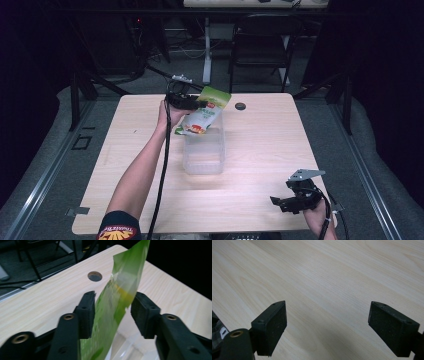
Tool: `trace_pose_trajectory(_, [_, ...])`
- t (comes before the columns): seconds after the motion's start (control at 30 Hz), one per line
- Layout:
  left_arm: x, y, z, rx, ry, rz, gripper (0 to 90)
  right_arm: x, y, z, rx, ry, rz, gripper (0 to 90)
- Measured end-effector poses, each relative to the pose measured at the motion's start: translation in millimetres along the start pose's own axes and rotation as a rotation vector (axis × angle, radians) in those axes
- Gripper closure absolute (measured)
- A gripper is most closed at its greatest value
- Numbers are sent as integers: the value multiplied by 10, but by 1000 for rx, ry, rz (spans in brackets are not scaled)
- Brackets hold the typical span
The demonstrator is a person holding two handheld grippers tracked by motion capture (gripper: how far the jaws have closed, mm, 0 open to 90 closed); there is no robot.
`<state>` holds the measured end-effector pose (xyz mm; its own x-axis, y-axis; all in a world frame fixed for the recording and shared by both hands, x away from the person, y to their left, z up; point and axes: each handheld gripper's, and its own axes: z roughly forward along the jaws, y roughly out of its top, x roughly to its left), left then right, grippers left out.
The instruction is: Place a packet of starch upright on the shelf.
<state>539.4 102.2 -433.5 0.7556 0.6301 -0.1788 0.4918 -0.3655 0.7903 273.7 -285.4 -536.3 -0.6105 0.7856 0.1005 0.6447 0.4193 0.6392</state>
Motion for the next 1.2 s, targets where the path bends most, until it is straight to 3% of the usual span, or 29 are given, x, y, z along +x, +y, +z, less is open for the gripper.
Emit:
trace_pose_trajectory(0.13, [-64,126,63,-4,47,3,512,-2,-2,-3,-2,-4,3,148])
trace_pose_trajectory(0.27, [-133,178,136,28,76,33,605,-6,-3,-1,2,0,0,149])
trace_pose_trajectory(0.43, [-192,192,169,37,91,57,777,-7,-4,-4,3,3,0,149])
trace_pose_trajectory(0.6, [-216,188,156,45,101,81,876,-10,-4,-5,-1,2,1,148])
trace_pose_trajectory(0.9, [-261,172,97,42,90,102,895,-10,-3,-8,-1,4,4,148])
trace_pose_trajectory(1.2, [-266,115,-63,-13,72,94,895,-14,-5,-8,1,6,6,149])
